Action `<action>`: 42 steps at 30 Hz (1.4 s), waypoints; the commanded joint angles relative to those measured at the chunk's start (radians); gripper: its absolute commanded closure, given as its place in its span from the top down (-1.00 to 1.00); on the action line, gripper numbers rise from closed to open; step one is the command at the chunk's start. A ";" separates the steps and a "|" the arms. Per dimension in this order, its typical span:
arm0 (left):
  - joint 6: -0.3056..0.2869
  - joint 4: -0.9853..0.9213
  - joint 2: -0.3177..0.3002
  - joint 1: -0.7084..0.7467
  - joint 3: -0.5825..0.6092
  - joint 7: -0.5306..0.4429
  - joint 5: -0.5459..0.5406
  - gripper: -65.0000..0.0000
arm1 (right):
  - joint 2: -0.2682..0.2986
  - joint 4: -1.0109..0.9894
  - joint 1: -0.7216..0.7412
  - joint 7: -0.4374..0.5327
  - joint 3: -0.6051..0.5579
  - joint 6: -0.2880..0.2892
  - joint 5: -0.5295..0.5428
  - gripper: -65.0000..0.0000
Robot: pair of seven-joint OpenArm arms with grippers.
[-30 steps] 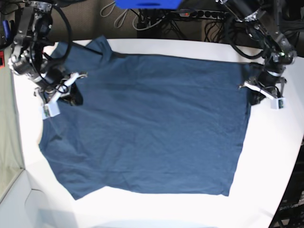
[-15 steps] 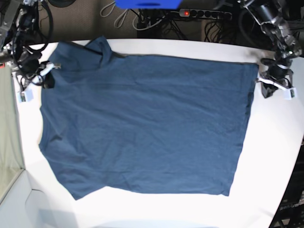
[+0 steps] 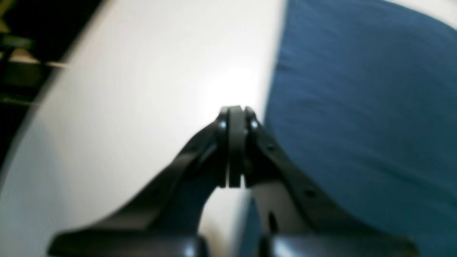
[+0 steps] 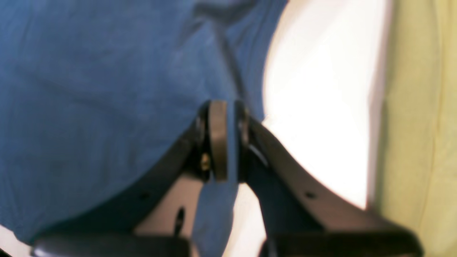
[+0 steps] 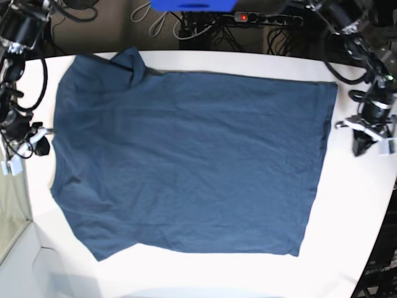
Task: Layout the t-shirt on the table in an organized manner, then fold the t-shirt properly
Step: 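Pull the shoulder corners outward with both grippers to smooth the shirt, then regrasp the shirt's collar-side corners with both grippers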
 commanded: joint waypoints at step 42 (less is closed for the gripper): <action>0.012 -0.523 -0.321 -0.193 0.078 -0.386 0.179 -1.00 | -0.013 0.004 -0.132 0.119 -0.057 0.004 0.011 -0.83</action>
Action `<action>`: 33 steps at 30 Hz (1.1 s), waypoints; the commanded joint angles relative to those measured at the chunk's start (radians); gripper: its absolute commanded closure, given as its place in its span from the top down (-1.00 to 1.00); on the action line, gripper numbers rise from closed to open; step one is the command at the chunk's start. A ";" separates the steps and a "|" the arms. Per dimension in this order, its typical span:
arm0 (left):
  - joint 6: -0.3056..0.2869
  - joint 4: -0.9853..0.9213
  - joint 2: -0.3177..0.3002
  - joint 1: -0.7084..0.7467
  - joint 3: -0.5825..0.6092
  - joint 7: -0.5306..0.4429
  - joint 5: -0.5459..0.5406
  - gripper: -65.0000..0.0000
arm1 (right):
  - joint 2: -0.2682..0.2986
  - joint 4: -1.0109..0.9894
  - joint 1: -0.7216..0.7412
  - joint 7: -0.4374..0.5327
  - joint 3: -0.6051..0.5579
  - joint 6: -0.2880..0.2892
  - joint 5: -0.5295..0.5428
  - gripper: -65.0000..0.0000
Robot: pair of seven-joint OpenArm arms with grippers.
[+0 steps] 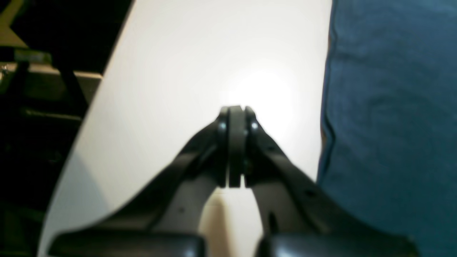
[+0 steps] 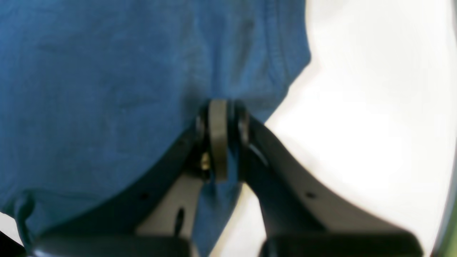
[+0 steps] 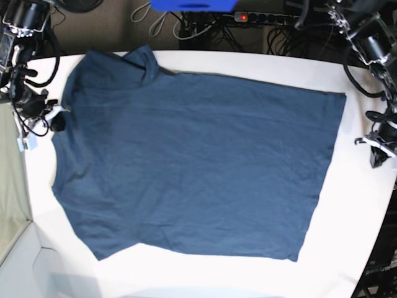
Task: Layout the t-shirt on the table in an organized manner, then fold the t-shirt properly
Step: 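Regrasp the shirt's collar-side corners with both grippers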
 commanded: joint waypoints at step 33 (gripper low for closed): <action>-0.012 0.467 0.365 0.243 -0.014 0.235 -0.021 -1.00 | 0.130 -0.540 0.478 0.256 -0.293 0.002 0.021 -0.82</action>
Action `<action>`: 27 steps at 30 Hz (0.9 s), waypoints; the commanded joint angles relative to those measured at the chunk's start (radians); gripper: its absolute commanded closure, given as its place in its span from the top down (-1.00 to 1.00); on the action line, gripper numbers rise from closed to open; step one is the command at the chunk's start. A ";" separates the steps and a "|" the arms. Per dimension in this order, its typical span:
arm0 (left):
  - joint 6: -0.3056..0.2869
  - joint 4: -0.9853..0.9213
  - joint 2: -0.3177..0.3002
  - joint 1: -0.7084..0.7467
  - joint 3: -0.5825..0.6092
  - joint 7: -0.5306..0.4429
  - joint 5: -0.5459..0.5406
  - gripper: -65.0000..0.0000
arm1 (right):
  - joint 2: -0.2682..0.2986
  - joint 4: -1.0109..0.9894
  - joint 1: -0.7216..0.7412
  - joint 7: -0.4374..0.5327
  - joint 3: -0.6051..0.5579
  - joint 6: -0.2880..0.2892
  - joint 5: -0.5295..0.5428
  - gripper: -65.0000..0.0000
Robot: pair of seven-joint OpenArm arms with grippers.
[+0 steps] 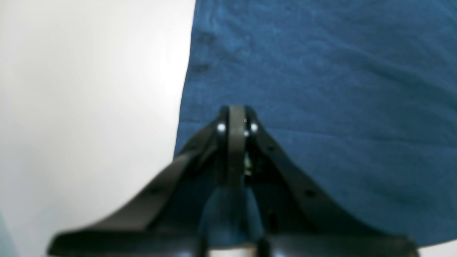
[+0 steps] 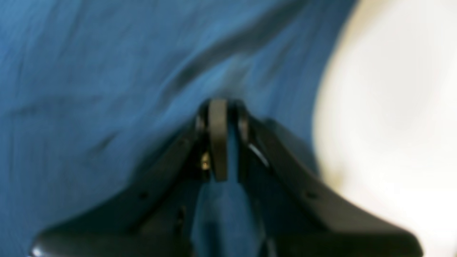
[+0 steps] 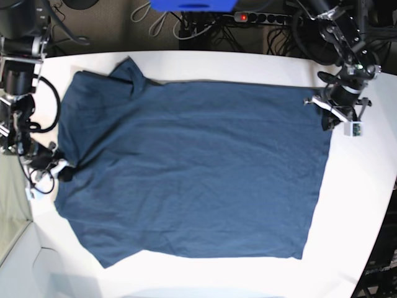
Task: Layout the t-shirt on the table in an organized manner, then fold the t-shirt properly
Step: 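Regrasp the shirt's collar-side corners with both grippers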
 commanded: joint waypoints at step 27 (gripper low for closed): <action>0.000 0.087 -0.053 0.118 -0.109 -0.022 -0.009 0.09 | 0.006 0.569 -0.504 -0.107 0.260 0.000 0.011 -0.82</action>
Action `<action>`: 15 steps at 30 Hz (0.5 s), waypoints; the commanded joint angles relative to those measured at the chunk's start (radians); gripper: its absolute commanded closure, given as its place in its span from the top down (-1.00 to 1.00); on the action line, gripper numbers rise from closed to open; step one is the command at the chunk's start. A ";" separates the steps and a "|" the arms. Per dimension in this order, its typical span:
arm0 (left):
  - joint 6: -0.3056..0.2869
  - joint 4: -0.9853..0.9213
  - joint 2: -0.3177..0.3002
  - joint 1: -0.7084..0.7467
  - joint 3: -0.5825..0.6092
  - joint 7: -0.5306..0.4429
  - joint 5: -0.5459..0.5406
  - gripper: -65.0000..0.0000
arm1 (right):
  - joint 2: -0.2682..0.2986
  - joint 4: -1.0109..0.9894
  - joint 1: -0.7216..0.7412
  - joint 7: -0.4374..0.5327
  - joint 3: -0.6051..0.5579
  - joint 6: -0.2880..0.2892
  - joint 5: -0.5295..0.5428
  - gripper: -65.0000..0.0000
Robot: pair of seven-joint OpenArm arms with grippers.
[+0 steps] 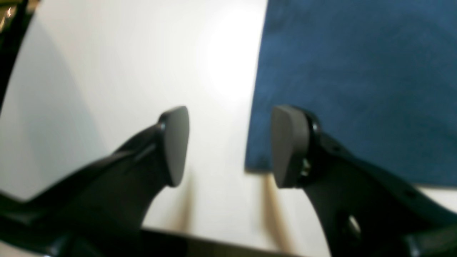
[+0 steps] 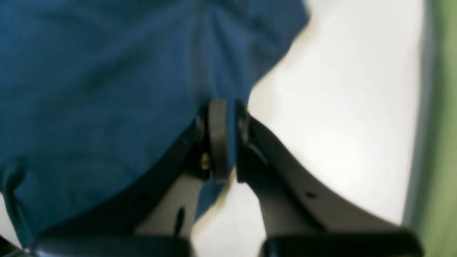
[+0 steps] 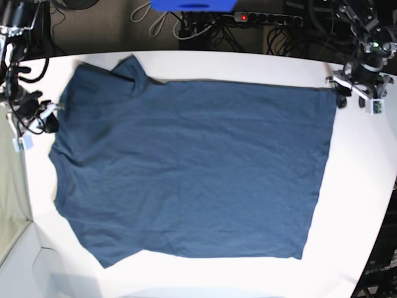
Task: Layout the t-shirt on the table in an organized manner, then fold the t-shirt properly
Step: 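Regrasp the shirt's collar-side corners with both grippers, then hold the collar-side corners with both grippers and pull them taut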
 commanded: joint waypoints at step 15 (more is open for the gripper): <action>-0.003 -0.032 0.026 0.049 0.003 -0.029 -0.024 0.52 | -0.023 0.058 -0.169 -0.083 0.211 0.036 0.017 0.02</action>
